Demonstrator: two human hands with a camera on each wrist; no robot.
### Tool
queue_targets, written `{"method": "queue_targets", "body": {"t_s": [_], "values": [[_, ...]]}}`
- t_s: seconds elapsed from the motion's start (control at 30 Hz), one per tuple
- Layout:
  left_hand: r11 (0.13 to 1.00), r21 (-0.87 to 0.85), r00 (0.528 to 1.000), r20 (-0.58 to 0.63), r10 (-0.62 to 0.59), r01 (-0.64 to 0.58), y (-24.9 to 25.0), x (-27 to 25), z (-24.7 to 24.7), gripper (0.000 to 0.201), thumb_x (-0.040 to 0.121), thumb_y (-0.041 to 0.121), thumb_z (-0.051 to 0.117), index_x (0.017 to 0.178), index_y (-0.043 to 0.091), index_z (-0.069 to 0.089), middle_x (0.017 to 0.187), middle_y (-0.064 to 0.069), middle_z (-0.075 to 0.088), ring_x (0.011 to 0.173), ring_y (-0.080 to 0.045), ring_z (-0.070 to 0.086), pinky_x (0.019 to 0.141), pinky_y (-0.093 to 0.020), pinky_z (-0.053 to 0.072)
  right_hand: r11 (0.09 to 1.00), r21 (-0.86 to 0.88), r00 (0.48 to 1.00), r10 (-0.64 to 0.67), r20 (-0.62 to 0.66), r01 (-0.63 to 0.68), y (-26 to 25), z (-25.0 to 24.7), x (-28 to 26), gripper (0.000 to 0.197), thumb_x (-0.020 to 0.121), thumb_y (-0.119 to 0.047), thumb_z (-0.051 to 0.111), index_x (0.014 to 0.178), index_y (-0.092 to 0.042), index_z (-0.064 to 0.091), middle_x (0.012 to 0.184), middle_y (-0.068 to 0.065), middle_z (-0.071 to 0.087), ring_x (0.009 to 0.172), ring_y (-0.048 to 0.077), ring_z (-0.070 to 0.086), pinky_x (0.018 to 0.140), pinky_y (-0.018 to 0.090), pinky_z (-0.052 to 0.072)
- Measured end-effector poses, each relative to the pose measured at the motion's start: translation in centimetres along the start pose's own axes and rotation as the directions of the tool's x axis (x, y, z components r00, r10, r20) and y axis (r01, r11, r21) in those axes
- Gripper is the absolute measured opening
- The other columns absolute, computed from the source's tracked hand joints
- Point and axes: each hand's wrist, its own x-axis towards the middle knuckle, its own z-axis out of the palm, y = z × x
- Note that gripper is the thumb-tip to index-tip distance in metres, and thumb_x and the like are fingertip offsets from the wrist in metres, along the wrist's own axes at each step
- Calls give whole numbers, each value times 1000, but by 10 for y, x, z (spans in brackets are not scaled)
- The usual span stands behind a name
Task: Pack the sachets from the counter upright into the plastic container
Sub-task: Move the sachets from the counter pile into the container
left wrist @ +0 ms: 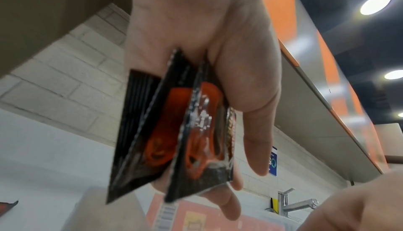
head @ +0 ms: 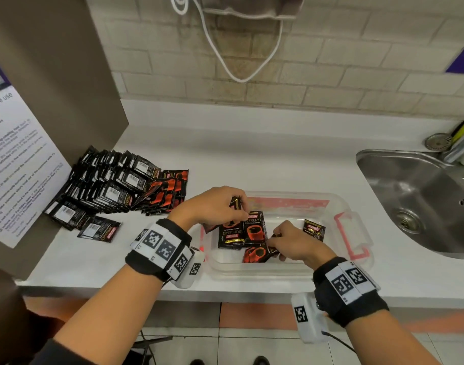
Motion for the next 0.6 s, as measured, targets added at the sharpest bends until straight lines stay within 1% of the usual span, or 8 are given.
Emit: {"method": "queue_targets", "body": {"t_s": [0.1, 0.2, 0.23, 0.3, 0.37, 0.47, 0.57, 0.6], "values": [[997, 82, 1000, 28, 9, -11, 3, 3, 3, 15, 92, 33, 69, 105, 27, 68, 98, 3, 67, 86, -20, 67, 80, -36, 53, 997, -3, 996, 79, 32, -79, -2, -3, 1, 20, 99, -17, 55, 82, -7, 53, 70, 7, 62, 61, 18, 48, 41, 19, 29], [991, 128, 999, 46, 21, -27, 5, 6, 7, 15, 91, 33, 70, 105, 27, 68, 99, 1, 65, 81, -16, 62, 73, -33, 50, 986, -15, 982, 169, 84, -169, -4, -3, 3, 13, 99, -22, 57, 93, -11, 54, 54, -7, 63, 53, 8, 51, 50, 21, 35], [989, 147, 998, 56, 25, -33, 6, 7, 9, 17, 91, 33, 70, 106, 27, 68, 102, 3, 64, 84, -14, 61, 73, -31, 49, 981, -47, 978, 190, 91, -186, -5, -2, 2, 16, 99, -27, 58, 102, -11, 53, 61, -7, 67, 61, 9, 54, 58, 25, 38], [981, 189, 996, 80, 28, -43, 7, 10, 12, 21, 90, 34, 71, 108, 26, 68, 108, 2, 65, 93, -16, 60, 80, -33, 49, 966, -164, 970, 219, 101, -201, -8, -1, 2, 42, 99, -36, 59, 128, -9, 48, 104, 5, 70, 94, 19, 62, 76, 30, 44], [974, 223, 994, 107, 20, -43, 8, 13, 14, 24, 88, 34, 73, 109, 24, 67, 102, 1, 65, 83, -13, 59, 70, -29, 48, 935, -287, 966, 241, 88, -208, -11, 1, 3, 68, 98, -46, 58, 148, -5, 34, 146, 13, 47, 129, 30, 49, 94, 34, 42], [962, 269, 987, 163, 6, -50, 9, 15, 17, 26, 87, 34, 75, 109, 24, 66, 89, 10, 58, 71, -7, 53, 57, -19, 41, 908, -368, 965, 249, 86, -201, -14, 7, 4, 90, 94, -61, 54, 154, -2, 22, 158, 12, 30, 140, 32, 39, 99, 33, 38], [944, 320, 969, 246, -6, -75, 11, 16, 21, 26, 87, 32, 76, 109, 22, 68, 98, 12, 57, 87, -12, 57, 74, -28, 47, 903, -389, 966, 237, 100, -181, -15, 12, 5, 96, 88, -72, 53, 153, -5, 29, 156, 11, 36, 137, 30, 43, 90, 31, 37], [938, 339, 963, 270, -20, -76, 11, 17, 22, 26, 87, 31, 76, 110, 22, 68, 97, 13, 57, 86, -11, 56, 73, -28, 46, 905, -390, 968, 229, 106, -172, -15, 13, 5, 97, 86, -75, 54, 151, -7, 33, 154, 10, 40, 135, 29, 45, 89, 31, 37]]}}
